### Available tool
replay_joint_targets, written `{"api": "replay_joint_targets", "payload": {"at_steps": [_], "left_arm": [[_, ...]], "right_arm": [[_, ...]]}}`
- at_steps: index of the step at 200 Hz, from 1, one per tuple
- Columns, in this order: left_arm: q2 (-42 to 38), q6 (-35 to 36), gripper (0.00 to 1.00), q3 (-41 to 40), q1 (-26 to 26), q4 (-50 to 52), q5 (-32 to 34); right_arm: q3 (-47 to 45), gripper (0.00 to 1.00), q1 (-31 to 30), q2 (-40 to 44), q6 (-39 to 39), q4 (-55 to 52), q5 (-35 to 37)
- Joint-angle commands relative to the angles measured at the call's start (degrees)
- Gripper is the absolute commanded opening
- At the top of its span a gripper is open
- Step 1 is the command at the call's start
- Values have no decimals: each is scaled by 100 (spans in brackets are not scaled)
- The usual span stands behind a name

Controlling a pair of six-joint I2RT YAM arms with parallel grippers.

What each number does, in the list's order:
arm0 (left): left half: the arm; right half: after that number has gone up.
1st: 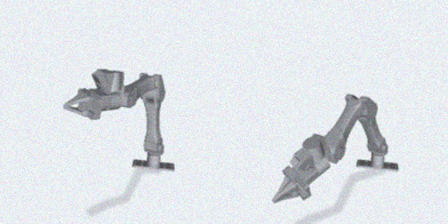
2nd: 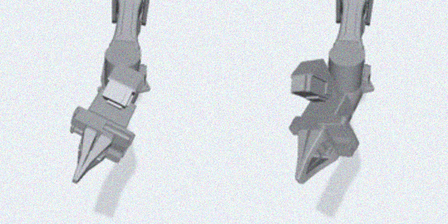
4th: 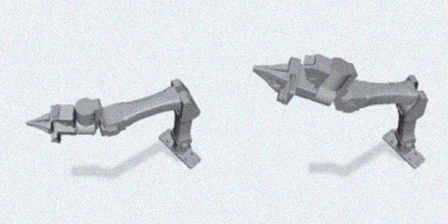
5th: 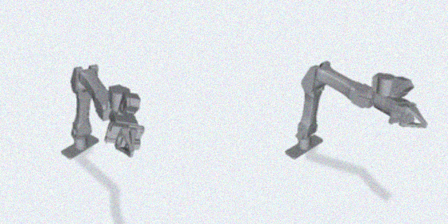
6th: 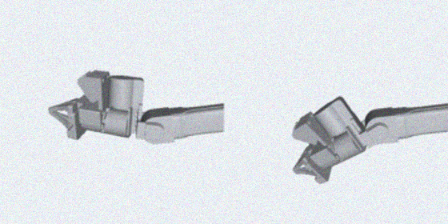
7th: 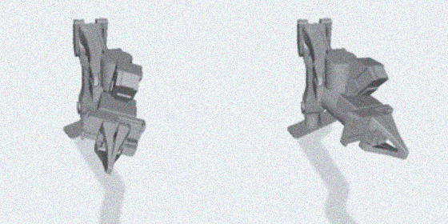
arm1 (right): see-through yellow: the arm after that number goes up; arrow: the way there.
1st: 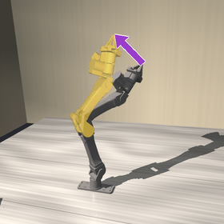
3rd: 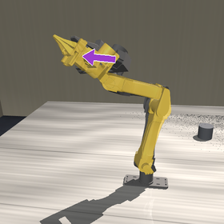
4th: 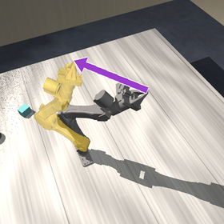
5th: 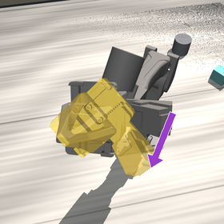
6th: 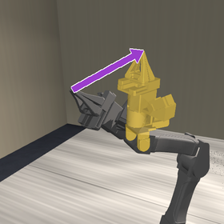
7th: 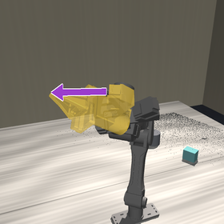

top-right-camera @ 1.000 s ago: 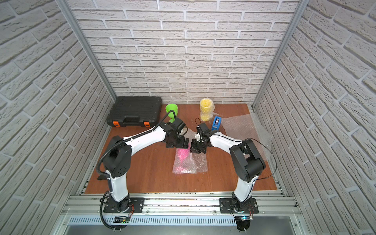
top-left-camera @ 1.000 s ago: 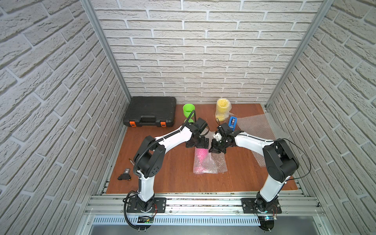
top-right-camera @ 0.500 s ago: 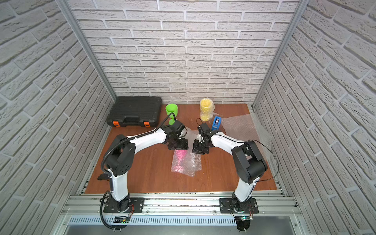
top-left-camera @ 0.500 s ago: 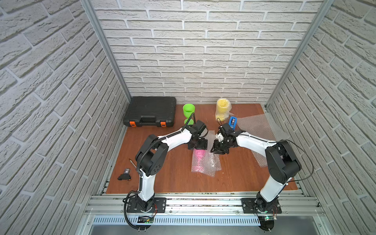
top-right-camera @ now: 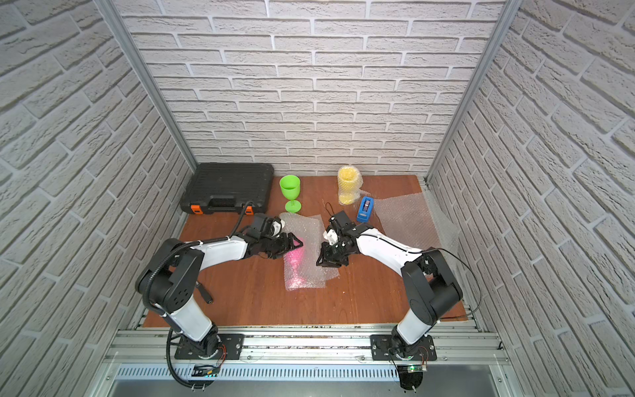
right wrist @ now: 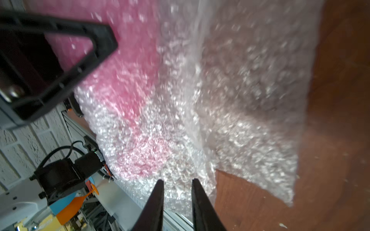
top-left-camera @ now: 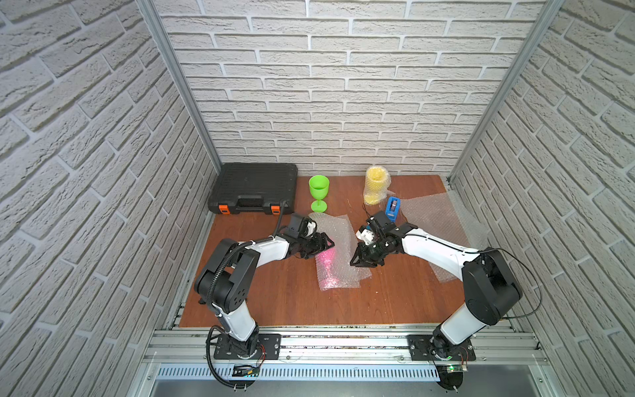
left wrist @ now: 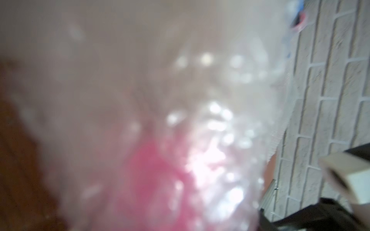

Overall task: Wrap wine glasses in bubble wrap
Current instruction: Wrap the wine glass in bubble wrap.

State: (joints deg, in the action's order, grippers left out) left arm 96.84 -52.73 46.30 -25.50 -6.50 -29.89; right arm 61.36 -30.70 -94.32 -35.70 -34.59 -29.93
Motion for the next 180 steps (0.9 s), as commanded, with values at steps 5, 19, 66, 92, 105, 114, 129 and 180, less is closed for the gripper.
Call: {"api": "replay_joint_targets", "payload": {"at_steps": [5, 19, 66, 92, 105, 114, 129, 180], "left_arm": [[-157, -715, 72, -506, 223, -1991, -558], [-143, -979, 71, -750, 256, -2655, -661], [80, -1423, 69, -1115, 258, -3612, -682], [79, -1297, 69, -1051, 208, -3344, -613], [5, -1129, 69, -966, 175, -2991, -531], [-68, -928, 69, -858, 144, -2569, -449], [-200, -468, 68, -600, 96, -1551, -174], [-134, 150, 67, -45, -39, -99, 198]], "right_arm": [[80, 20, -312, -431, -41, -2, -120], [91, 18, -441, -649, -199, 310, -107], [94, 12, -718, -1148, -611, 1406, -175], [-61, 11, -732, -981, -578, 1587, -167], [-106, 11, -721, -760, -473, 1452, -8], [-55, 12, -710, -611, -402, 1070, 342], [114, 12, -641, -428, -355, 246, 1148], [170, 13, -264, -486, -70, -76, 1577]]}}
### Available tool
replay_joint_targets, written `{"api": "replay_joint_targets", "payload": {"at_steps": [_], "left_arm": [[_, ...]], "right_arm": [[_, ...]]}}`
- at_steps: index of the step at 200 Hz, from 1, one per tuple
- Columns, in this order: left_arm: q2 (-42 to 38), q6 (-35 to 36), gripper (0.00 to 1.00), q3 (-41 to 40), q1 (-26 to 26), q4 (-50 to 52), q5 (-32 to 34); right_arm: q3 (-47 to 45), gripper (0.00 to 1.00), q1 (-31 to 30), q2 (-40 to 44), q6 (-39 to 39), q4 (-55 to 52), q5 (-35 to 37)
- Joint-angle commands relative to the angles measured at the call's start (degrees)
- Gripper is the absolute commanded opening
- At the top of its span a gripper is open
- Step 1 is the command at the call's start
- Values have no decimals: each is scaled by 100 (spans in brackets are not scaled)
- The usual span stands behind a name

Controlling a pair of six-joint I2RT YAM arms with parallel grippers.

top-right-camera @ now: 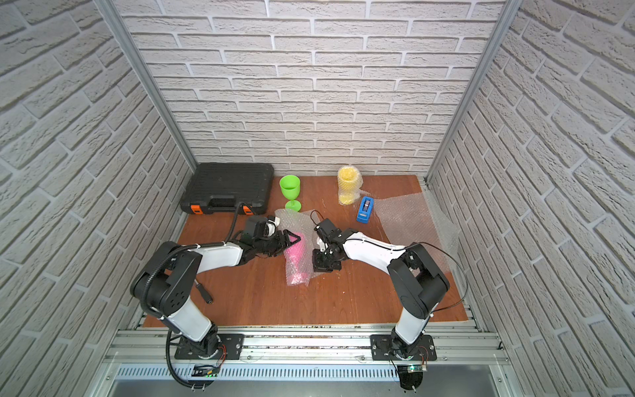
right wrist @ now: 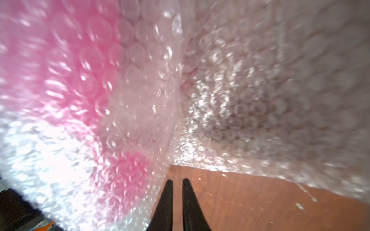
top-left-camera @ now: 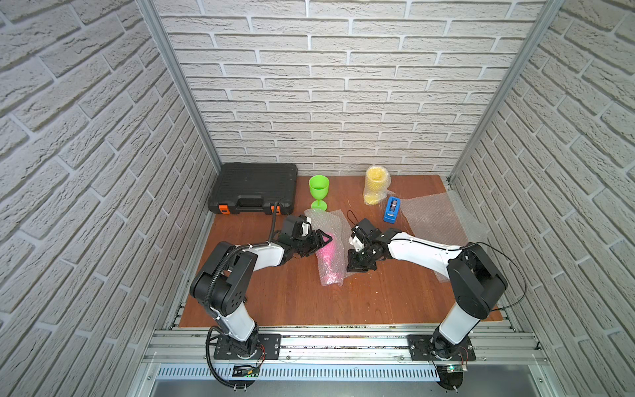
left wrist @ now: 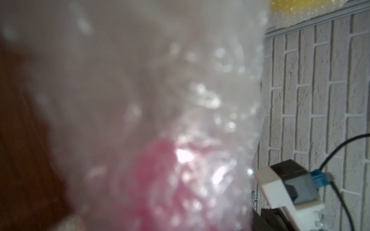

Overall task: Wrap wine glasses in bubble wrap
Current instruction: Wrap the wine glass in bubble wrap.

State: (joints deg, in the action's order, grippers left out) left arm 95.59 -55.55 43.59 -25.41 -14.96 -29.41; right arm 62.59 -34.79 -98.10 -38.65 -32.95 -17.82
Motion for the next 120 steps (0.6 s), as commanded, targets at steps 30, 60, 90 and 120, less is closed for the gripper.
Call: {"api": "replay_joint_targets", "payload": {"at_steps": [30, 60, 90, 120], "left_arm": [[21, 460, 64, 307, -53, 713, -43], [-82, 429, 64, 267, -41, 611, -154], [-51, 311, 63, 204, 14, 226, -469], [-56, 297, 63, 134, 55, 144, -574]], "right_arm": [[-45, 13, 173, -451, 275, -245, 437], [-464, 13, 156, -202, 119, -380, 484], [-799, 13, 24, 245, -69, -522, 295], [-741, 13, -98, 590, -103, -605, -120]]}}
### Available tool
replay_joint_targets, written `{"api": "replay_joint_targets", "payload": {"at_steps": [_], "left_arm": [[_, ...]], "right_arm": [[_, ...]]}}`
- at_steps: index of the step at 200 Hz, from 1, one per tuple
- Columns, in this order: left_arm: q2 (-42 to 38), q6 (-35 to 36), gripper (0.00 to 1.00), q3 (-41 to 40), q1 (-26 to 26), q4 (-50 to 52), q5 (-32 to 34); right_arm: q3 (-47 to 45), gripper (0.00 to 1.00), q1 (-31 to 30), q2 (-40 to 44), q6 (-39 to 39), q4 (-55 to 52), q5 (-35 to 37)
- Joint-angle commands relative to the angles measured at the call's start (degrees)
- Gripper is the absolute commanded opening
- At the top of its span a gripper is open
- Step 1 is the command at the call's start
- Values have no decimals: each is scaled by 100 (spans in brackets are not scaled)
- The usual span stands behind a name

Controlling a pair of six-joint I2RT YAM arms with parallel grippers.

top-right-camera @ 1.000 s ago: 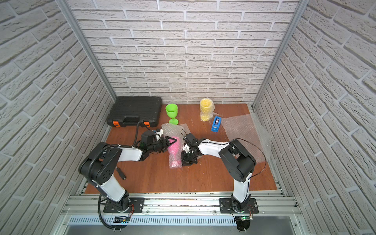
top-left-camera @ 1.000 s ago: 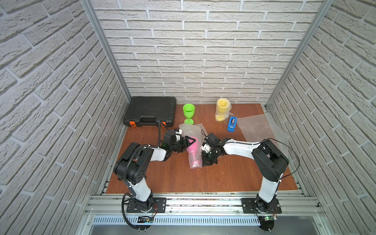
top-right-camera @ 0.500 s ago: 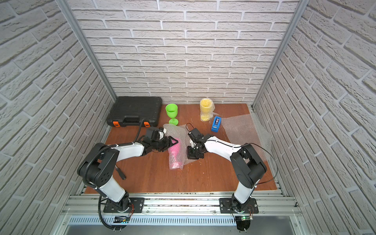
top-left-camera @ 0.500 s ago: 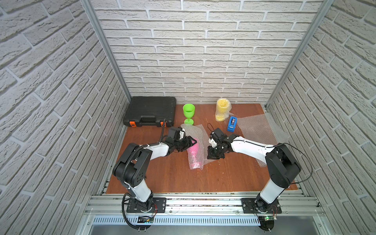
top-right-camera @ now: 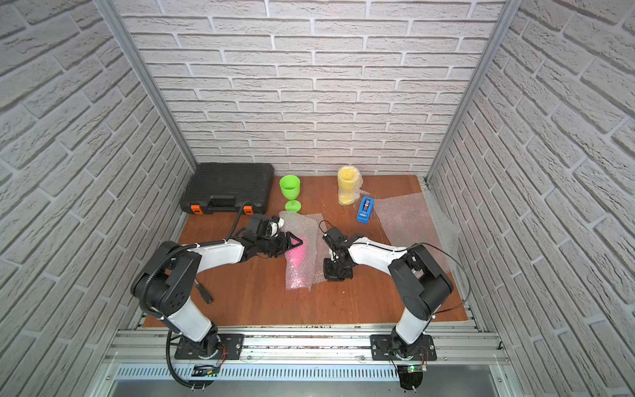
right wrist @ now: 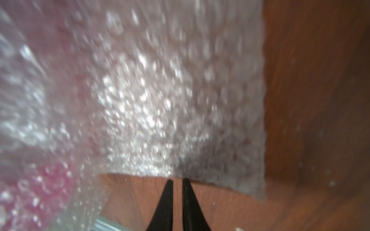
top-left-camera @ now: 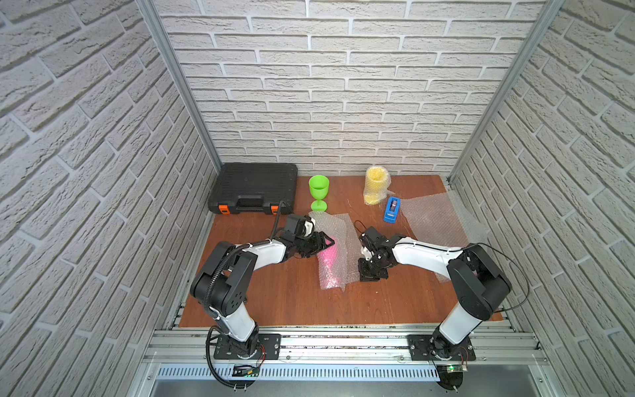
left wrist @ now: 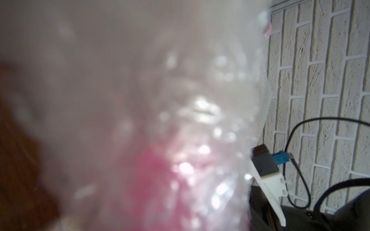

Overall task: Wrap wine glasses in bubble wrap
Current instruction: Wrap the wine glass in bubble wrap.

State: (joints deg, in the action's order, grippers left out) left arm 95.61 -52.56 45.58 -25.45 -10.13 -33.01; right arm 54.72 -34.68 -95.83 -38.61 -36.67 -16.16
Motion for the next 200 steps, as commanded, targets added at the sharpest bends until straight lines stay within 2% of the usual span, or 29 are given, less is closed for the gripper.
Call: {"api": "replay_joint_targets", "payload": {"at_steps": [1, 39, 57, 85, 113, 145, 180, 189, 200], "left_arm": [[-55, -2, 63, -70, 67, -340, -218], [-11, 30, 62, -103, 90, -349, -369], [-64, 50, 61, -175, 86, -429, -438], [-117, 78, 59, -247, 90, -531, -547], [-173, 143, 60, -270, 61, -436, -543], [-133, 374, 60, -112, -60, 76, -454], [-47, 669, 60, 155, -159, 990, -35], [-26, 756, 62, 269, -189, 1277, 120], [-3, 904, 68, 455, -247, 1732, 392]], "right_arm": [[55, 13, -109, 376, -109, -239, -280], [816, 13, -37, 442, -51, -313, 126], [1062, 14, 68, 201, -50, 61, -150], [1729, 13, 304, -746, 61, 403, -587], [2024, 13, 536, -1471, -371, 1539, -1538], [2506, 13, 614, -2129, -391, 1903, -1759], [2818, 13, 827, -2512, -310, 2205, -1753], [2919, 13, 876, -2628, -280, 2215, -1780], [2995, 13, 930, -2729, -253, 2209, -1822]]}}
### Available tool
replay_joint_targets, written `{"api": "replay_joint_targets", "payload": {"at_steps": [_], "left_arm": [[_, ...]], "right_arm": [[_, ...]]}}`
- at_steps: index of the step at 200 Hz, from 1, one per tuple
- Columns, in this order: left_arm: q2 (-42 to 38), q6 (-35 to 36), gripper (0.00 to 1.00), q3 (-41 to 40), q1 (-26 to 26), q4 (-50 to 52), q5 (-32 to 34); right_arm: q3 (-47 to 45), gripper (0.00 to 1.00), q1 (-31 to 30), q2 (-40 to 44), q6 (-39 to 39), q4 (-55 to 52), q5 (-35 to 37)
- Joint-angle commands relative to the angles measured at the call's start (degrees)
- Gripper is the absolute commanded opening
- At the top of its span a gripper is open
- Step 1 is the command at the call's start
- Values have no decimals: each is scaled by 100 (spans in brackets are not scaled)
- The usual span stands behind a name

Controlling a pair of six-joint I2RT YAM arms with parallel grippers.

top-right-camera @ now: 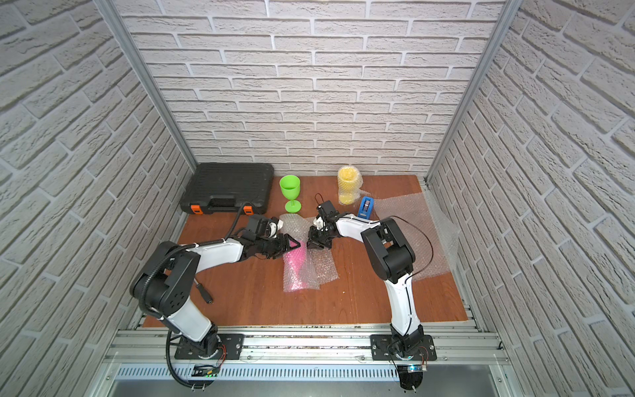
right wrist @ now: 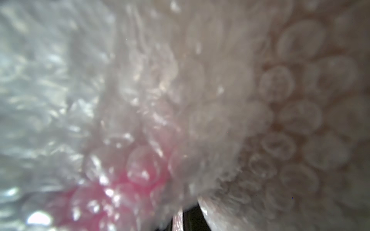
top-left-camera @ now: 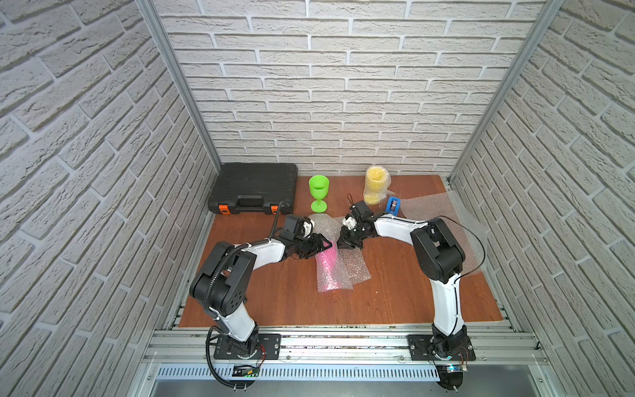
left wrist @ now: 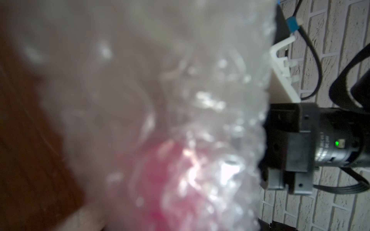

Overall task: Wrap wine glasses in bubble wrap
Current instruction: Wrap the wine glass in bubble wrap.

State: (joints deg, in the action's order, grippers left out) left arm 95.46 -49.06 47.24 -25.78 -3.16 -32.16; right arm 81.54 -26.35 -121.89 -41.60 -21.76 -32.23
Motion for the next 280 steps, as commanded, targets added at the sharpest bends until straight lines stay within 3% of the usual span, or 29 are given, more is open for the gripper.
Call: {"api": "replay_joint_targets", "payload": {"at_steps": [1, 54, 108, 194, 245, 280], "left_arm": [[14, 572, 69, 309, -220, 1075, 333], [231, 1208, 96, 1692, -786, 3474, 1951], [808, 1332, 98, 2737, -1478, 4904, 2864], [1226, 1221, 95, 2641, -1588, 4732, 3211], [704, 911, 85, 1911, -1021, 3972, 3057], [321, 585, 87, 1191, -658, 3039, 2545]], "right_arm": [[316, 13, 100, -133, 56, 713, -215], [42, 13, 209, 226, 302, -109, 325], [-369, 13, 209, 539, 333, -282, 605], [-543, 13, 209, 611, 407, -343, 718], [-575, 13, 209, 585, 494, -517, 847], [-611, 13, 209, 652, 530, -627, 932]]}}
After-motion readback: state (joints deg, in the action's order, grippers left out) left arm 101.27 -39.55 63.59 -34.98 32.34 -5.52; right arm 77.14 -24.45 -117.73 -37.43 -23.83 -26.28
